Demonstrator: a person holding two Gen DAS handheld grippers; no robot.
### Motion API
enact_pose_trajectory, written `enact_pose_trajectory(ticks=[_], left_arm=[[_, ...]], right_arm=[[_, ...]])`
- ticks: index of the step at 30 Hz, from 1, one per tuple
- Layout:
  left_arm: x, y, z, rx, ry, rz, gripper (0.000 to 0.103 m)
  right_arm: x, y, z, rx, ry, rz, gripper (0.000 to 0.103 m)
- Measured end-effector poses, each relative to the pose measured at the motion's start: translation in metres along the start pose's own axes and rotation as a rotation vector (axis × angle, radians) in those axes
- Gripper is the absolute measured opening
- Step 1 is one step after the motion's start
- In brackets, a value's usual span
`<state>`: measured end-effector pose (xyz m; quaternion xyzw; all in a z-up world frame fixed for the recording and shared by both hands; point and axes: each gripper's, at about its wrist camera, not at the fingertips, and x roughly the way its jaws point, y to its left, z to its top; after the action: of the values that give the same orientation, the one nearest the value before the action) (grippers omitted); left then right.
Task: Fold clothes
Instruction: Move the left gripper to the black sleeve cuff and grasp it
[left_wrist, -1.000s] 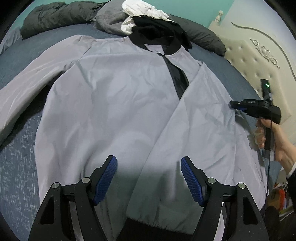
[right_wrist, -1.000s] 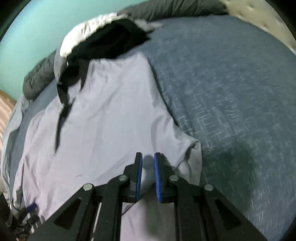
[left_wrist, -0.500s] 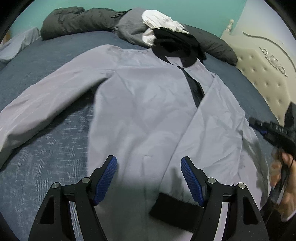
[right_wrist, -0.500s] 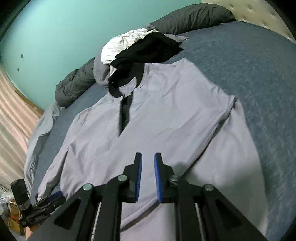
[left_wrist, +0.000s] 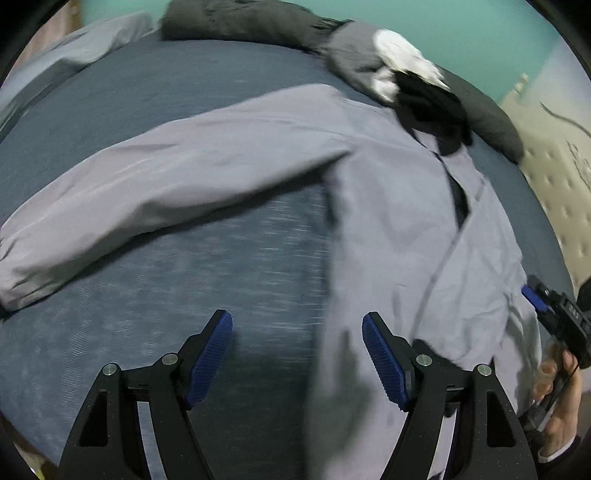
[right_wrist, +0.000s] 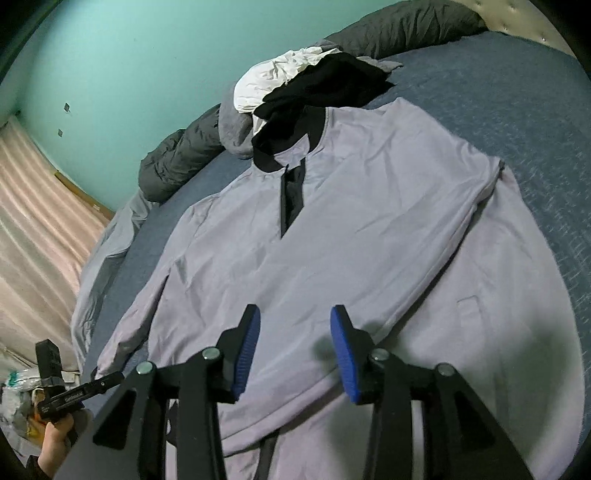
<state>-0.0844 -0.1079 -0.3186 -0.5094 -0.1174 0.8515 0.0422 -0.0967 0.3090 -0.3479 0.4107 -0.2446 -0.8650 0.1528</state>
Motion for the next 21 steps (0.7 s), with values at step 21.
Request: enact_pose_trajectory(ticks=[21], left_arm=[[-0.066, 0.229, 0.007, -0.402, -0.127, 0.295, 0.079]], right_arm=[[-0.002, 0.006, 0.001, -0.017, -0.005, 0.032, 0.047]])
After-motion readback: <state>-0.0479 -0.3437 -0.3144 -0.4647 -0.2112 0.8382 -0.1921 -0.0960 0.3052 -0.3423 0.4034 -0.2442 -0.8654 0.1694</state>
